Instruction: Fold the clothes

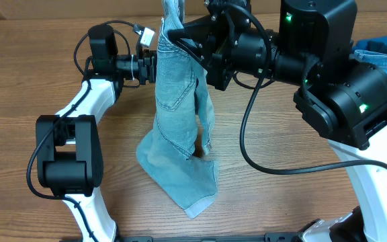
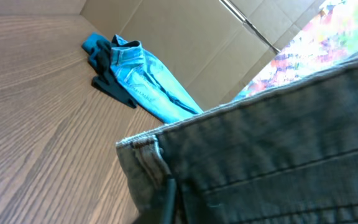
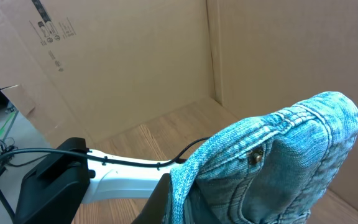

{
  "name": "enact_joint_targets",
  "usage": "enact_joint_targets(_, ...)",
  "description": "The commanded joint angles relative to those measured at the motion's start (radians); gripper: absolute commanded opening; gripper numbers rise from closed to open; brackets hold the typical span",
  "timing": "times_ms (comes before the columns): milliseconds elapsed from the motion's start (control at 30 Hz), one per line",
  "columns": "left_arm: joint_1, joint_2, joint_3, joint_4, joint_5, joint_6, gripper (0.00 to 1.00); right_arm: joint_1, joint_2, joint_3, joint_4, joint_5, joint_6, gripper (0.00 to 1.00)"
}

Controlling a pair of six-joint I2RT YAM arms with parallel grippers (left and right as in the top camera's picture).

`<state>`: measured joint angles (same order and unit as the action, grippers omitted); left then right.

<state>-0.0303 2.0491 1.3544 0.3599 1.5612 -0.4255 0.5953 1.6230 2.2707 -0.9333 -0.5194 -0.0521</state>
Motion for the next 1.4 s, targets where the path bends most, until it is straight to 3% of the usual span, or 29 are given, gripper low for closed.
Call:
enact_joint_targets(0, 0.017, 0.007, 0.01, 0.124, 0.019, -0.279, 0.04, -0.003, -0.045, 0.042, 0.035, -0.006, 0.0, 0.04)
enact_joint_targets(67, 0.031, 0.005, 0.01, 0.252, 0.019, -0.415, 0.04, -0.003, -0.045, 0.042, 0.034, -0.01, 0.0, 0.04)
enact_joint_targets(200, 0.064, -0.008, 0.01, 0.584, 0.019, -0.703, 0.04, -0.011, -0.044, 0.041, 0.036, -0.196, -0.027, 0.04)
enact_joint_targets(333, 0.119, -0.011, 0.01, 1.233, 0.018, -1.181, 0.07, -0.026, -0.043, 0.041, 0.048, -0.319, -0.071, 0.04)
enact_joint_targets(367, 0.131, -0.019, 0.01, 1.221, 0.019, -1.208, 0.15, -0.026, -0.04, 0.041, 0.05, -0.354, -0.092, 0.04)
enact_joint_targets(433, 0.15, -0.024, 0.01, 1.226, 0.019, -1.241, 0.57, -0.026, -0.026, 0.041, 0.06, -0.388, -0.122, 0.04)
enact_joint_targets(467, 0.154, -0.024, 0.01, 1.226, 0.018, -1.26, 0.68, -0.031, -0.016, 0.041, 0.068, -0.388, -0.121, 0.04)
enact_joint_targets(500, 0.156, -0.024, 0.01, 1.226, 0.018, -1.266, 0.72, -0.034, -0.009, 0.041, 0.072, -0.389, -0.121, 0.04)
enact_joint_targets(600, 0.154, -0.024, 0.01, 1.226, 0.018, -1.257, 0.75, -0.062, 0.021, 0.041, 0.086, -0.392, -0.121, 0.04)
enact_joint_targets(800, 0.166, -0.048, 0.042, 1.226, 0.019, -1.304, 0.67, -0.152, 0.063, 0.041, 0.134, -0.392, -0.075, 0.04)
enact_joint_targets(1000, 0.235, -0.204, 0.106, 1.225, 0.019, -1.326, 0.75, -0.16, 0.087, 0.041, 0.148, -0.401, -0.075, 0.04)
enact_joint_targets(1367, 0.642, -0.502, 0.136, 1.162, 0.019, -1.588, 0.8, -0.16, 0.089, 0.041, 0.213, -0.464, -0.004, 0.04)
